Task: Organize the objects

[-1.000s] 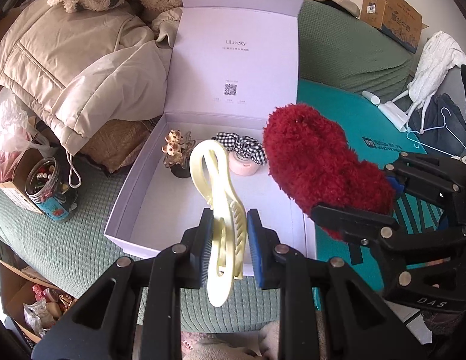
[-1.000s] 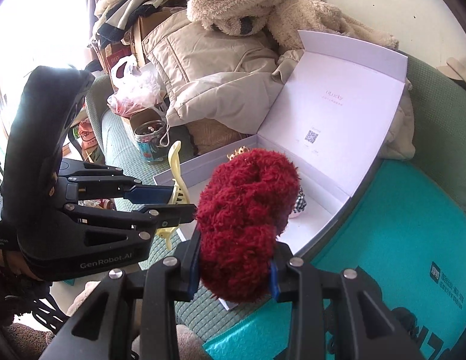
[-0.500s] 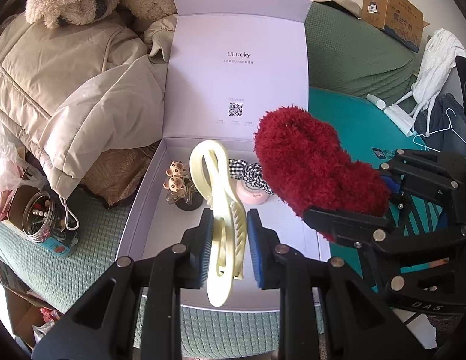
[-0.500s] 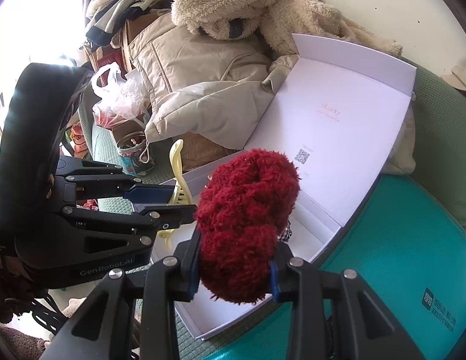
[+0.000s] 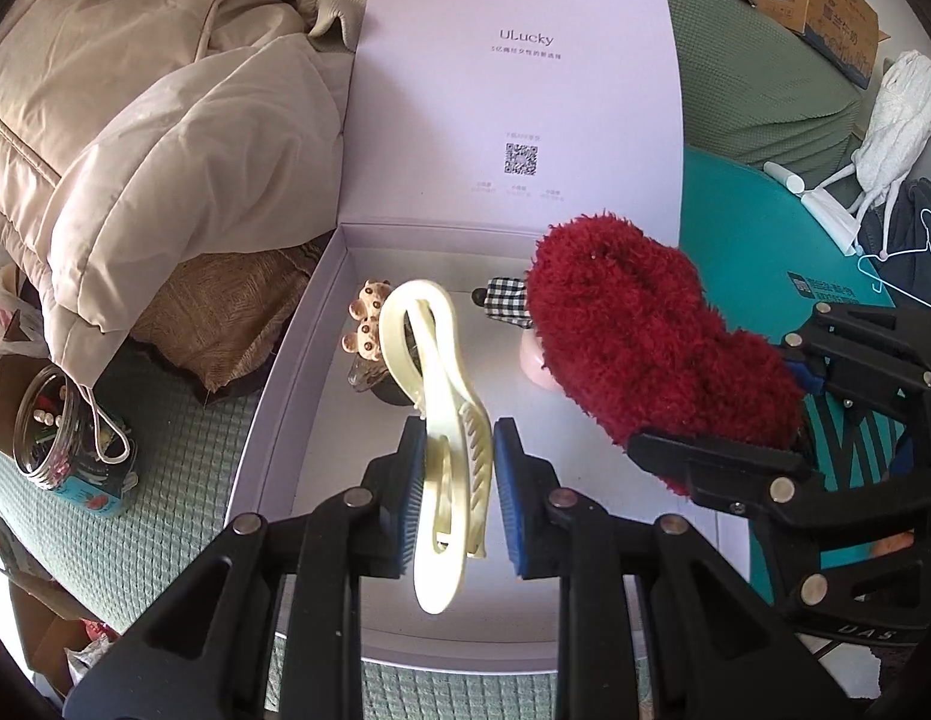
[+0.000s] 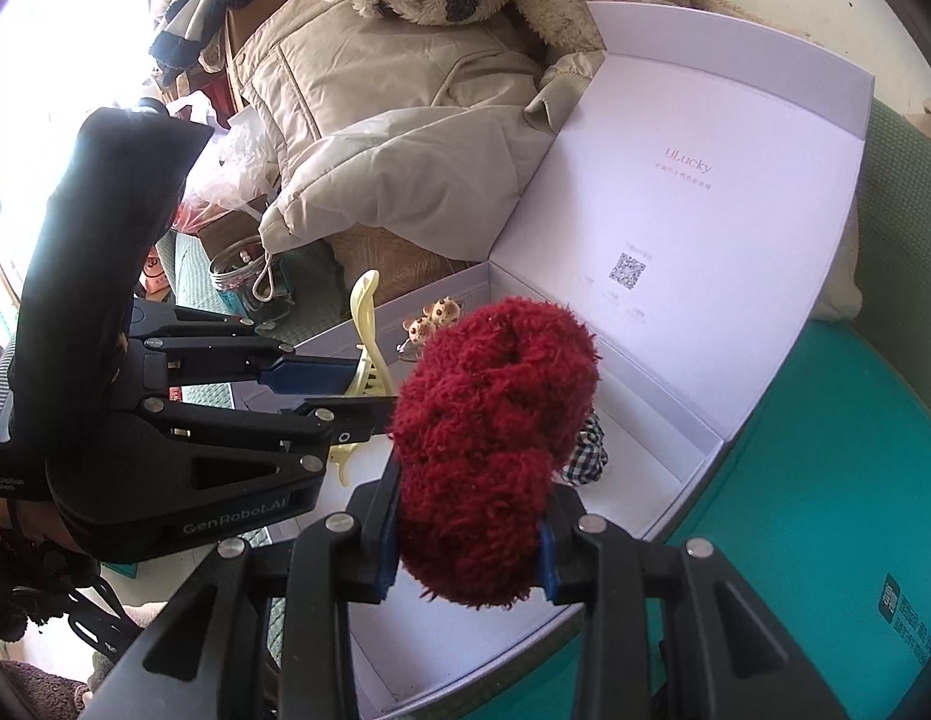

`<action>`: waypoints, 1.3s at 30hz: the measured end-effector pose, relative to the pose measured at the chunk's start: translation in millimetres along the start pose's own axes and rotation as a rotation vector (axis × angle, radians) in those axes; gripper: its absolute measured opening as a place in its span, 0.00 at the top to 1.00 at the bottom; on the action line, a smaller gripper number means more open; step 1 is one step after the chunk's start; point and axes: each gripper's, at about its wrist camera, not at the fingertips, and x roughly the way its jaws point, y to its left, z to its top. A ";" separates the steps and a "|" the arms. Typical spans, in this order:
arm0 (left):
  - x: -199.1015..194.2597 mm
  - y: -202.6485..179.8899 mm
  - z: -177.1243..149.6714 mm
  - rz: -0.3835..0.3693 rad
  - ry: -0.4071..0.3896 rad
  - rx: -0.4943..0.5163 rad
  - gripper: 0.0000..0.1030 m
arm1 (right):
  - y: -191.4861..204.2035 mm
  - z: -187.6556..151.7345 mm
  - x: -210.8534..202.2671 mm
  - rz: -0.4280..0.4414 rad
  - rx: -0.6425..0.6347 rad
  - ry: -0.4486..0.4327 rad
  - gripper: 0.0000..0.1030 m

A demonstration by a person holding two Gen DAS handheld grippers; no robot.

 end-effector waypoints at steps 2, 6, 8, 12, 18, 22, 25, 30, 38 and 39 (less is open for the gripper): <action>6.0 2.2 -2.2 0.005 0.003 -0.005 0.79 | -0.9 0.2 7.3 0.004 0.004 0.011 0.67; 21.3 4.8 -5.7 0.020 0.023 0.000 0.79 | -1.2 0.2 20.8 0.006 0.000 0.031 0.67; 28.1 6.2 -7.0 0.026 0.031 0.004 0.79 | -1.1 -0.2 27.0 0.006 -0.008 0.043 0.67; 38.4 9.1 -7.3 0.029 0.041 0.001 0.79 | -3.5 -0.2 37.0 0.005 -0.011 0.065 0.67; 51.5 11.2 -5.9 0.040 0.058 0.006 0.79 | -5.0 -1.1 47.5 0.007 -0.014 0.086 0.67; 59.9 13.7 -5.6 0.050 0.072 0.008 0.79 | -4.8 -2.5 53.8 0.010 -0.018 0.096 0.67; 63.3 14.9 -4.4 0.054 0.074 0.010 0.79 | -4.7 -3.5 58.7 0.012 -0.014 0.107 0.67; 69.7 14.9 -4.4 0.066 0.084 0.013 0.79 | -2.1 -4.6 66.1 0.008 -0.018 0.125 0.67; 81.6 13.5 -7.5 0.063 0.107 0.004 0.79 | 1.6 -6.4 72.9 0.003 -0.024 0.143 0.66; 82.2 13.4 -7.6 0.061 0.108 0.002 0.79 | 1.8 -6.8 73.6 0.003 -0.022 0.145 0.66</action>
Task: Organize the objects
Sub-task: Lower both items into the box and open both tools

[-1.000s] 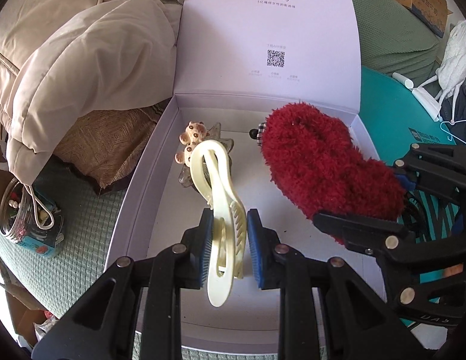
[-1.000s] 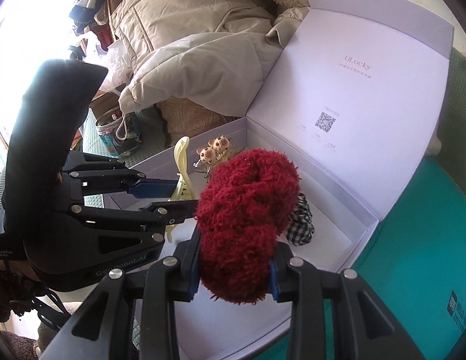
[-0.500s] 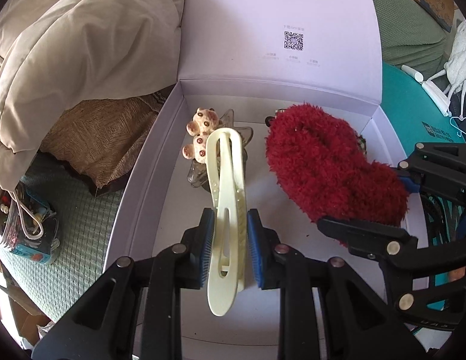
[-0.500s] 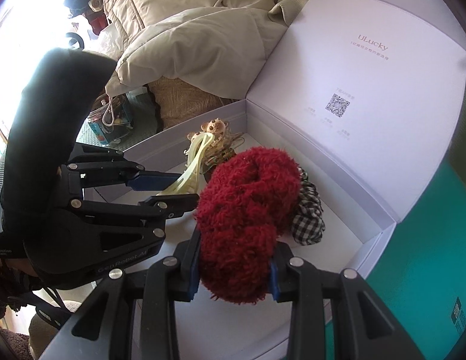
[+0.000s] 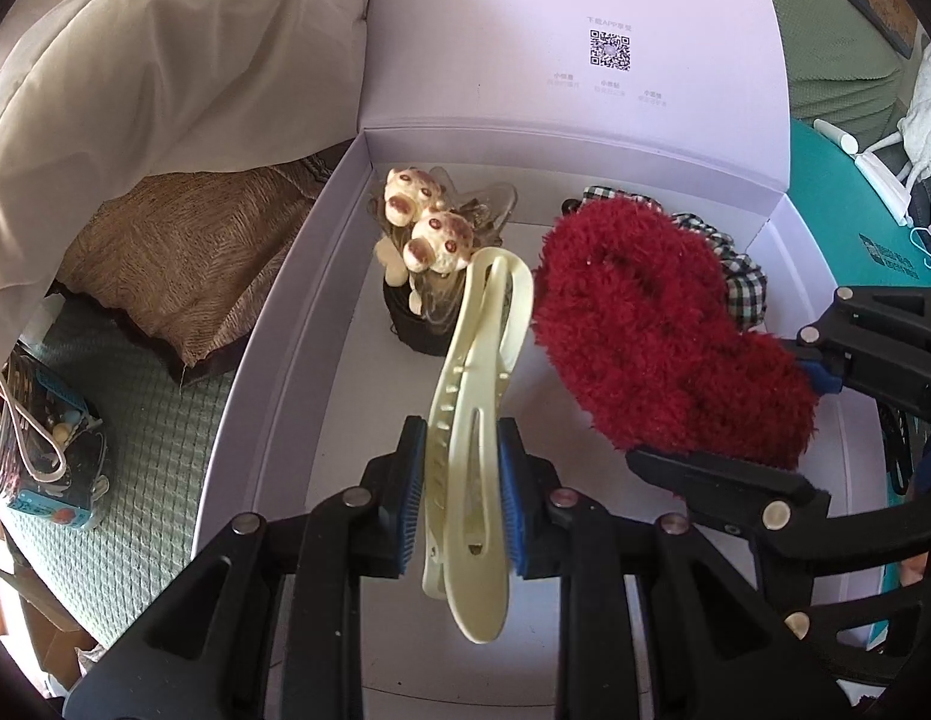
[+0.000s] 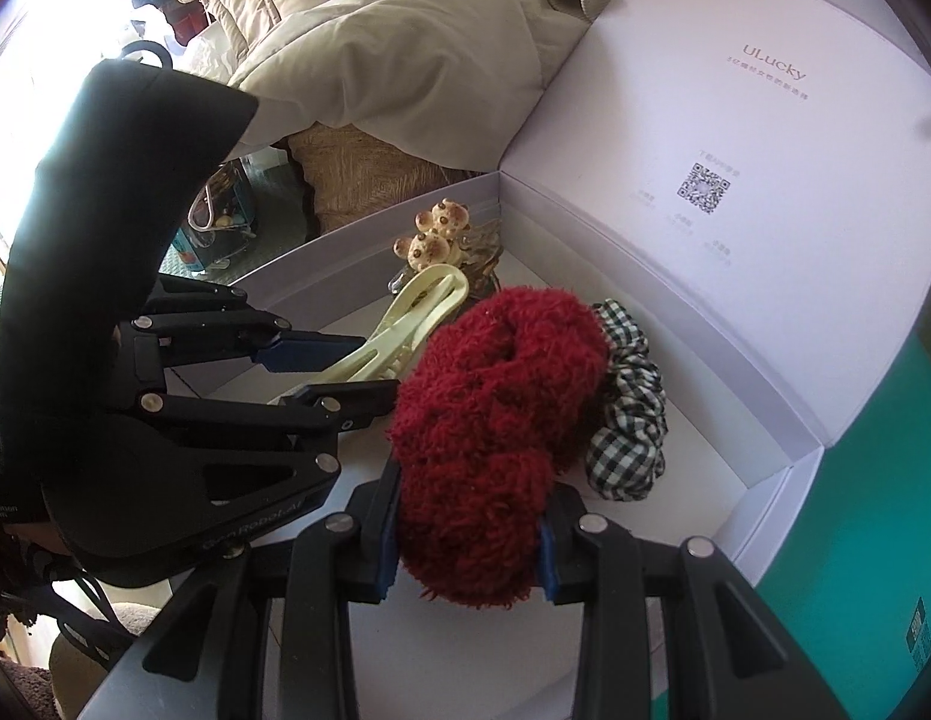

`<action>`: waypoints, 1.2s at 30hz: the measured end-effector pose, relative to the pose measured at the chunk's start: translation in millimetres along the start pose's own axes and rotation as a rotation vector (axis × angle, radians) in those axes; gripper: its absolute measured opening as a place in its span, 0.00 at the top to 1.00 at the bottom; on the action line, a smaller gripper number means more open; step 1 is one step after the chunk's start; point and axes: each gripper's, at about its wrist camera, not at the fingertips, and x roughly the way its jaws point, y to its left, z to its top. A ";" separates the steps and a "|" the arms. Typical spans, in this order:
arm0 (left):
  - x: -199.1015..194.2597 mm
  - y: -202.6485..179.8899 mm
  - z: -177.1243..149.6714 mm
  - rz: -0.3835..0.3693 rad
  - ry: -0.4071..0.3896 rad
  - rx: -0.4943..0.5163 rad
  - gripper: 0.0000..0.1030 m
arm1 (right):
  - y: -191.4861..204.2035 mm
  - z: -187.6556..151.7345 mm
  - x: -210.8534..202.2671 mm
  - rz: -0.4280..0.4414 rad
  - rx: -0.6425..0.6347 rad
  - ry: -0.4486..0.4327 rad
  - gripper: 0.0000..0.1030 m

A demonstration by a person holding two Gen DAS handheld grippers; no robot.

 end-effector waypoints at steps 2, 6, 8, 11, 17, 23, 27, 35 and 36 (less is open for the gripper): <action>0.4 0.0 0.3 -0.004 0.002 -0.006 0.79 | 0.1 -0.4 1.2 0.000 0.003 0.000 0.66; 0.2 -2.0 -0.3 -0.003 -0.002 -0.011 0.79 | 0.8 -1.5 3.7 -0.010 0.005 0.005 0.64; -0.1 -3.2 -0.4 -0.001 -0.004 -0.015 0.79 | 1.2 -2.2 4.8 -0.016 0.006 0.007 0.64; -1.6 -5.3 -1.2 0.001 -0.006 -0.018 0.79 | 0.5 -3.1 7.6 -0.021 0.008 0.018 0.61; -2.7 -7.6 -3.7 -0.011 -0.001 -0.042 0.79 | 4.7 -0.6 9.1 -0.048 0.002 0.034 0.54; -5.9 -10.9 -7.1 -0.010 -0.002 -0.056 0.71 | 1.5 10.7 20.4 -0.065 0.004 0.044 0.48; -10.7 -15.3 -6.5 -0.012 -0.007 -0.063 0.69 | 6.1 17.5 26.3 -0.069 0.011 0.046 0.44; -22.1 -28.9 -2.5 -0.020 -0.024 -0.068 0.58 | 4.9 14.4 13.1 -0.100 0.003 0.037 0.40; -23.9 -31.1 -2.0 -0.009 -0.025 -0.069 0.55 | 4.1 14.2 10.6 -0.104 0.005 0.037 0.39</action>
